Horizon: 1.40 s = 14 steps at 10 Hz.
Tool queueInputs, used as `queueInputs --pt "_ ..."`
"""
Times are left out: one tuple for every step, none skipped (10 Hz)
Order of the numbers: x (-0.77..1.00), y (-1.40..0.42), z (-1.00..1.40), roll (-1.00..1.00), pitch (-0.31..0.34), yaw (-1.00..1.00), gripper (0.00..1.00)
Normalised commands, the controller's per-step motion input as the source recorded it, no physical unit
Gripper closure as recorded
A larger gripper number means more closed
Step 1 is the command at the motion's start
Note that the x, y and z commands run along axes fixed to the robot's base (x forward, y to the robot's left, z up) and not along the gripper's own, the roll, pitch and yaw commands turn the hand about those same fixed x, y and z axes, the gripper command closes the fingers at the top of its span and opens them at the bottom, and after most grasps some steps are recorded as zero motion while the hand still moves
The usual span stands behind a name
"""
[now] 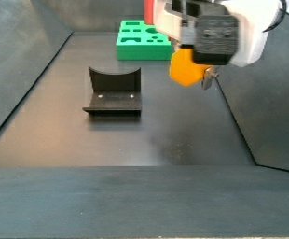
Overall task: Pick up the 3 prong object. Move up. Rotate the 3 prong object. Place the 3 prong object on the fixture. Regrasp the 3 prong object. Move to above the board. Insert the 3 prong object.
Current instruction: Rotate the 3 prong object.
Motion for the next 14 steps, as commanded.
queueInputs --pt "0.01 0.01 -0.02 0.0 -0.008 -1.0 1.0" --pt "0.01 0.01 -0.02 0.0 -0.008 -1.0 1.0" --pt "0.01 0.01 -0.02 0.0 -0.009 -1.0 1.0" --pt "0.01 0.01 -0.02 0.0 -0.009 -1.0 1.0" --pt "0.01 0.01 -0.02 0.0 -0.009 -1.0 1.0" --pt "0.01 0.01 -0.02 0.0 -0.01 -1.0 1.0" --pt "0.01 0.01 -0.02 0.0 -0.01 -1.0 1.0" --pt "0.01 0.01 -0.02 0.0 -0.01 -1.0 1.0" --pt "0.01 0.01 -0.02 0.0 -0.011 -1.0 1.0" --pt "0.0 0.01 -0.02 0.0 -0.011 -1.0 1.0" --pt "0.0 0.01 -0.02 0.0 -0.012 -1.0 1.0" --pt "0.0 0.01 -0.02 0.0 -0.012 -1.0 1.0" --pt "0.0 0.01 -0.02 0.0 -0.013 -1.0 1.0" --pt "0.0 0.01 -0.02 0.0 -0.014 -1.0 1.0"
